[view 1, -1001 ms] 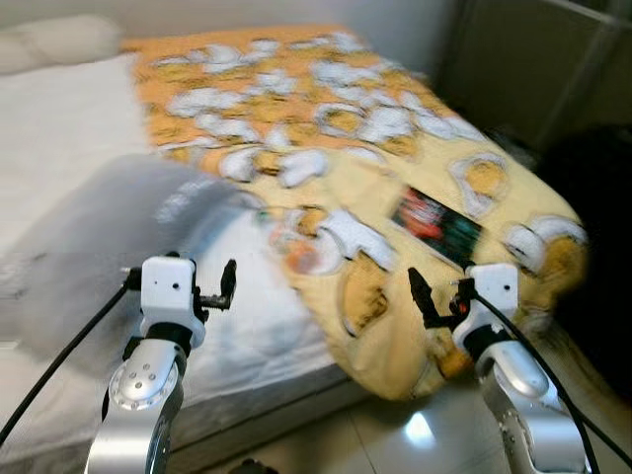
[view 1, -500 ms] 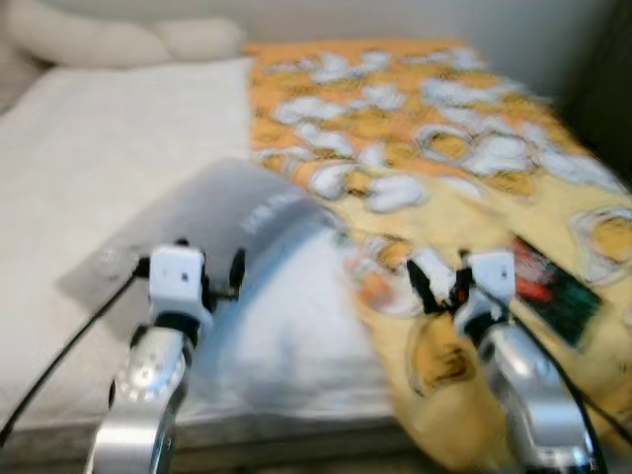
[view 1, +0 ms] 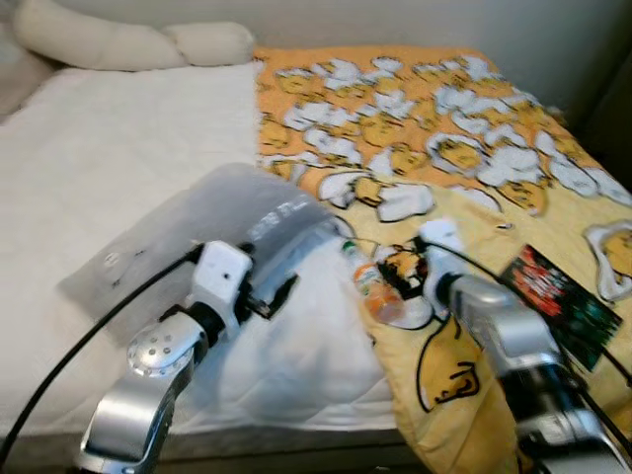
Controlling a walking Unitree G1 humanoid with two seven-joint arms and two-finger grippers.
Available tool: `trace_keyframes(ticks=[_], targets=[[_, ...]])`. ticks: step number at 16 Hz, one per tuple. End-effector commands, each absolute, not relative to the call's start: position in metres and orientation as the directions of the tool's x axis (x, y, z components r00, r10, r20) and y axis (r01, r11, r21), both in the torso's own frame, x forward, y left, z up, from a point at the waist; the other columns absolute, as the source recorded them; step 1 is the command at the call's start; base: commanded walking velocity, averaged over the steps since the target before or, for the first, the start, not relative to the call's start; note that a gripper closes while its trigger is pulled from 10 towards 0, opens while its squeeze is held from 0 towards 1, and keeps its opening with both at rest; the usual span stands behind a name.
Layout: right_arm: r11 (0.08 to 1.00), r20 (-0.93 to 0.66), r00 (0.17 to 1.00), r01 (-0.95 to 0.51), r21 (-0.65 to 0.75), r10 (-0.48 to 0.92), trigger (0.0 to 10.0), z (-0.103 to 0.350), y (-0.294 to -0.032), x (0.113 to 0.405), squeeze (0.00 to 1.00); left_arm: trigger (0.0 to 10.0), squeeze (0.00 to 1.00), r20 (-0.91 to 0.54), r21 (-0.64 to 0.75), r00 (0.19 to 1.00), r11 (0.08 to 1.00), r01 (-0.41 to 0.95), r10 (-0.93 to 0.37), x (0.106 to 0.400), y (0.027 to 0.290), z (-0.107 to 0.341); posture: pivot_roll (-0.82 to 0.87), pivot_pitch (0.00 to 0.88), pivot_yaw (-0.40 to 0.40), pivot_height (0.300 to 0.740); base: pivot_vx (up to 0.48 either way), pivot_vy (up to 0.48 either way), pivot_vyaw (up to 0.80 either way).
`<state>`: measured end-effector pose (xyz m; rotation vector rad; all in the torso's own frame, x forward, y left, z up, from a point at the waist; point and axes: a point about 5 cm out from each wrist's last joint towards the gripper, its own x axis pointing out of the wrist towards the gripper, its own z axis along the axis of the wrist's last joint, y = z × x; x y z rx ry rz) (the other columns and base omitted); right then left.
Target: Clean up the room
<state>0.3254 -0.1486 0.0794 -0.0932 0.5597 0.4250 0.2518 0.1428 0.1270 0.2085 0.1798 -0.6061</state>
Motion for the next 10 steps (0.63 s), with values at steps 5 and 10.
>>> trace_keyframes(ticks=[5,10], targets=[[0.933,-0.66,0.703,-0.36,-0.009,0.265,10.0,0.075,-0.142,0.357,0.0,10.0,0.27,-0.321,0.127,0.629,0.626,0.77,-0.708,0.267,0.132,0.136,-0.02,0.031,-0.006,0.74,0.0,0.0,0.0],[0.928,-0.719,0.669,-0.36,-0.093,0.188,10.0,0.058,-0.134,0.352,0.0,10.0,0.0,-0.373,0.09,0.587,0.601,0.794,-0.719,0.262,0.127,0.13,0.01,0.061,-0.009,0.74,0.0,0.0,0.0]])
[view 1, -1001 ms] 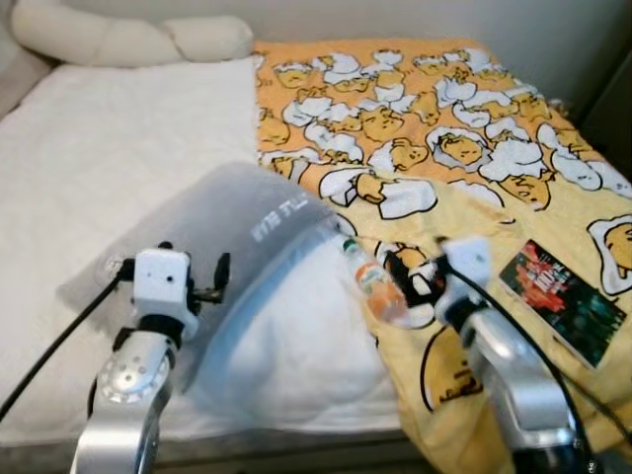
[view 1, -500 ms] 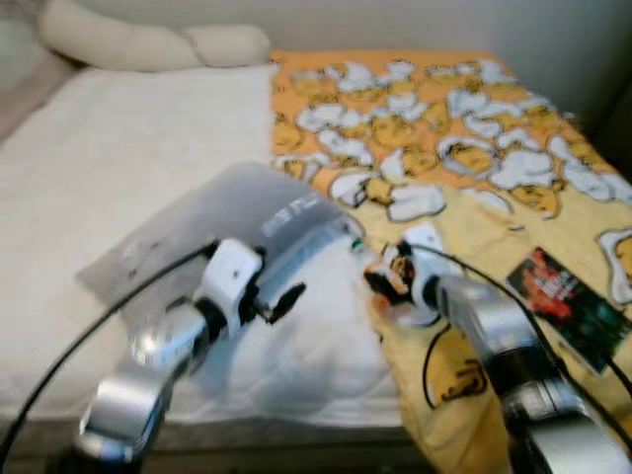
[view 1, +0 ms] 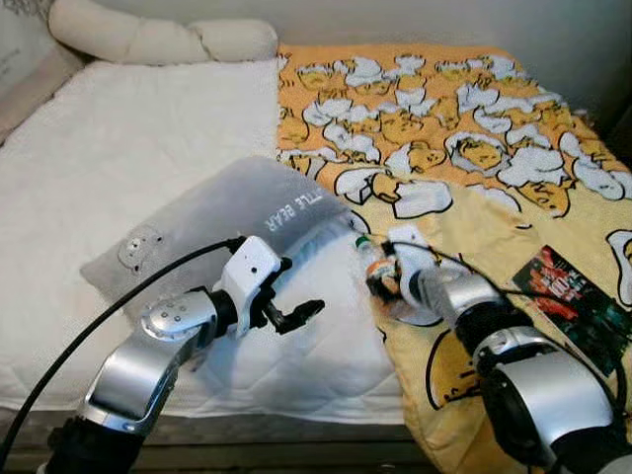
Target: Clean up the room
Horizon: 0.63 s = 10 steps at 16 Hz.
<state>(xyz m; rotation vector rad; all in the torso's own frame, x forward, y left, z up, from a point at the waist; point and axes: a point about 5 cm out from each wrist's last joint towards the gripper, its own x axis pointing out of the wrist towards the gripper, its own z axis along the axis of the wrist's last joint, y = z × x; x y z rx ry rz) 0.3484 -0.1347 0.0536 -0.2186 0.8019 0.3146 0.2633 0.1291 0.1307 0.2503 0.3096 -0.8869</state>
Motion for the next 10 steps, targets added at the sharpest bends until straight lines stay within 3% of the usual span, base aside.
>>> trace_keyframes(ticks=[1,4,5,6,10], targets=[[0.919,-0.725,0.668,-0.373,-0.13,0.168,10.0,0.0549,-0.1339,0.3504,0.0,10.0,0.0,-0.377,0.083,0.585,0.603,0.794,-0.718,0.261,0.127,0.1296,0.02,0.071,-0.012,0.74,0.0,0.0,0.0],[0.946,-0.734,0.664,-0.31,-0.096,0.143,10.0,0.0471,-0.1334,0.3457,0.0,10.0,0.0,-0.399,0.066,0.586,0.616,0.785,-0.705,0.257,0.13,0.1274,0.03,0.083,-0.017,0.74,0.0,0.0,0.0],[0.962,-0.73,0.669,-0.267,-0.063,0.138,3.4,0.0476,-0.1339,0.3462,0.0,10.0,0.0,-0.399,0.074,0.595,0.622,0.78,-0.698,0.2568,0.1324,0.1277,0.03,0.085,-0.02,0.74,0.0,0.0,0.0],[0.965,-0.73,0.669,-0.258,-0.053,0.139,0.0,0.0483,-0.134,0.3466,0.0,10.0,0.0,-0.4,0.077,0.6,0.627,0.775,-0.693,0.2571,0.1334,0.1273,0.03,0.082,-0.02,0.74,0.0,0.0,0.0],[0.964,-0.749,0.654,-0.252,-0.083,0.106,0.0,0.0472,-0.1378,0.3456,0.0,10.0,0.0,-0.397,0.112,0.621,0.636,0.764,-0.676,0.2618,0.129,0.1267,0.02,0.07,-0.024,0.74,0.0,0.0,0.0]])
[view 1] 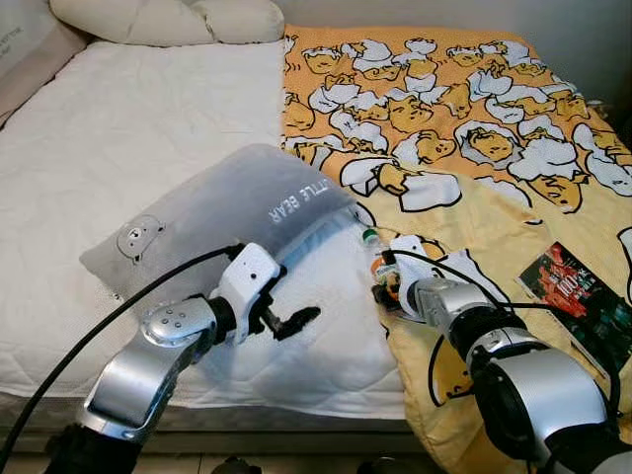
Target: Clean up the room
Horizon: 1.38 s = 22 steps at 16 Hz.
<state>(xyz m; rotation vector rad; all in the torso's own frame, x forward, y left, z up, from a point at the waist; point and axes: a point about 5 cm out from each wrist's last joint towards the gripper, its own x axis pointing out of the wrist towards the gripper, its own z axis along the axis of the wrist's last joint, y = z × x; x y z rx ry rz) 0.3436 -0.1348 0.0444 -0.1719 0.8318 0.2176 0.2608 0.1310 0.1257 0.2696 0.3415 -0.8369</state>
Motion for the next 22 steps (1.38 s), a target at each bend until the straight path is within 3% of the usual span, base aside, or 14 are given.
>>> trace_keyframes(ticks=[1,6,8,12,14,15,16,17,20,22], targets=[[0.965,-0.749,0.654,-0.249,-0.082,0.105,0.0,0.047,-0.138,0.345,0.0,10.0,0.0,-0.4,0.122,0.625,0.637,0.761,-0.67,0.262,0.129,0.126,0.02,0.067,-0.025,0.74,0.0,0.0,0.0],[0.968,-0.756,0.648,-0.235,-0.081,0.094,0.0,0.045,-0.138,0.344,0.0,10.0,0.0,-0.321,0.151,0.765,0.767,0.623,-0.558,0.271,0.136,0.125,0.02,0.051,-0.025,0.74,0.0,0.0,0.0],[0.974,-0.741,0.664,-0.217,-0.057,0.105,0.0,0.048,-0.139,0.346,0.0,10.0,0.0,-0.308,0.266,0.809,0.771,0.579,-0.501,0.274,0.138,0.122,0.01,0.044,-0.023,0.74,0.0,0.0,0.0],[0.99,-0.64,0.755,-0.094,0.109,0.142,0.0,0.071,-0.155,0.362,0.0,10.0,0.0,-0.259,0.193,0.798,0.78,0.595,-0.544,0.27,0.142,0.13,-0.02,0.016,-0.012,0.74,0.0,0.0,0.0],[0.974,-0.547,0.812,-0.11,0.198,0.203,0.0,0.087,-0.161,0.368,0.0,10.0,0.0,-0.223,0.173,0.82,0.807,0.565,-0.527,0.269,0.143,0.134,-0.03,0.007,0.001,0.74,0.0,0.0,0.0],[0.946,-0.357,0.893,-0.183,0.267,0.274,2.5,0.108,-0.164,0.365,0.0,10.0,0.0,-0.216,0.174,0.837,0.824,0.539,-0.502,0.266,0.146,0.135,-0.05,0.0,0.016,0.74,0.0,0.0,0.0],[0.942,-0.311,0.908,-0.2,0.27,0.282,3.3,0.113,-0.165,0.36,0.0,10.0,0.0,-0.209,0.169,0.841,0.829,0.533,-0.498,0.264,0.146,0.135,-0.05,0.0,0.016,0.74,0.0,0.0,0.0],[0.934,-0.214,0.927,-0.251,0.256,0.308,10.0,0.121,-0.167,0.349,0.0,10.0,0.0,-0.207,0.134,0.852,0.849,0.511,-0.48,0.262,0.147,0.135,-0.06,0.0,0.02,0.74,0.0,0.0,0.0],[0.902,-0.114,0.925,-0.316,0.293,0.361,10.0,0.125,-0.17,0.329,0.0,10.0,0.0,-0.2,0.1,0.883,0.888,0.449,-0.424,0.262,0.149,0.135,-0.06,0.0,0.018,0.74,0.0,0.0,0.0],[0.872,-0.035,0.922,-0.352,0.34,0.385,10.0,0.129,-0.165,0.302,0.0,10.0,0.0,-0.16,0.043,0.937,0.946,0.321,-0.31,0.26,0.157,0.138,-0.07,0.0,0.025,0.74,0.0,0.0,0.0]])
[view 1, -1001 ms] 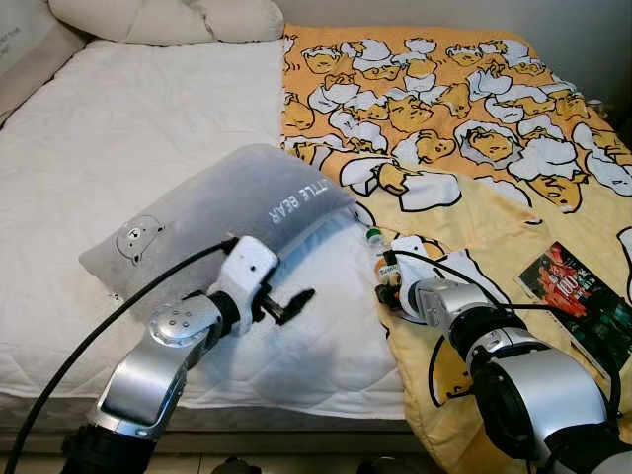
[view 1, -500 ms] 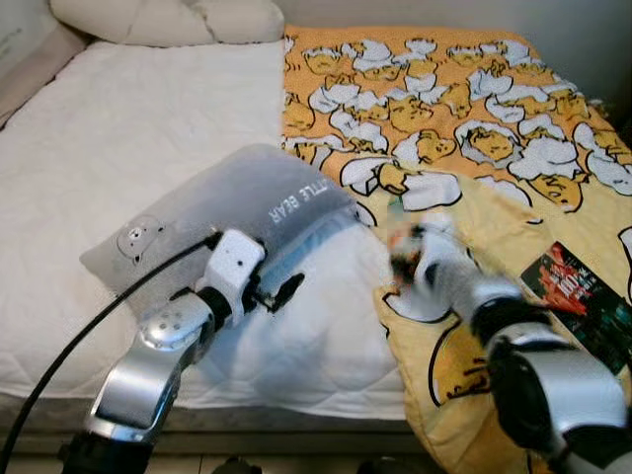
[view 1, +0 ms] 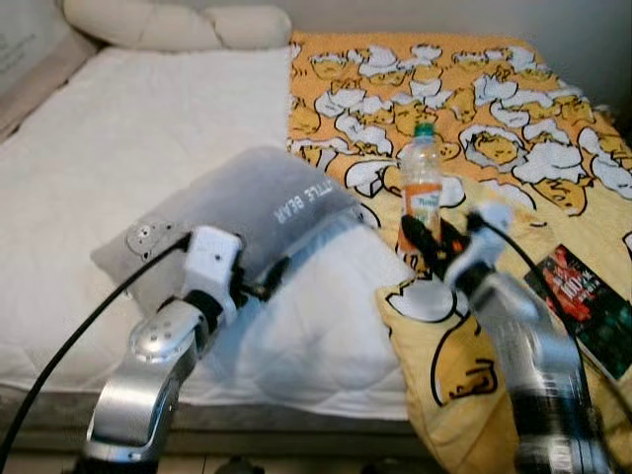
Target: Clean up the room
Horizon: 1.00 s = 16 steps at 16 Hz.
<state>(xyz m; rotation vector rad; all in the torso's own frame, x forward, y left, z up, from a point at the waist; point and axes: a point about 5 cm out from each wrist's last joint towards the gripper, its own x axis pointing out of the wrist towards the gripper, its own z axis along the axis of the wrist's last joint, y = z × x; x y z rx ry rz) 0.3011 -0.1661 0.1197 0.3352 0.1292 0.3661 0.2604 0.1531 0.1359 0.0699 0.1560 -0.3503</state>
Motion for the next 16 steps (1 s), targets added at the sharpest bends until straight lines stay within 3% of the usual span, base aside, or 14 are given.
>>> trace_keyframes(ticks=[1,13,16], targets=[[0.867,-0.023,0.92,-0.361,0.343,0.392,10.0,0.131,-0.161,0.293,0.0,10.0,0.0,-0.174,0.054,0.945,0.955,0.291,-0.278,0.258,0.159,0.137,-0.07,0.0,0.024,0.74,0.0,0.0,0.0],[0.844,0.001,0.876,-0.465,0.268,0.482,10.0,0.135,-0.127,0.263,0.0,10.0,0.0,-0.209,-0.06,0.969,0.99,0.125,-0.135,0.25,0.176,0.133,-0.06,0.0,0.014,0.74,0.0,0.0,0.0],[0.838,-0.014,0.863,-0.487,0.247,0.506,10.0,0.133,-0.122,0.258,0.0,10.0,0.0,-0.228,0.001,0.97,0.996,0.087,-0.084,0.252,0.18,0.132,-0.05,0.0,0.004,0.74,0.0,0.0,0.8]])
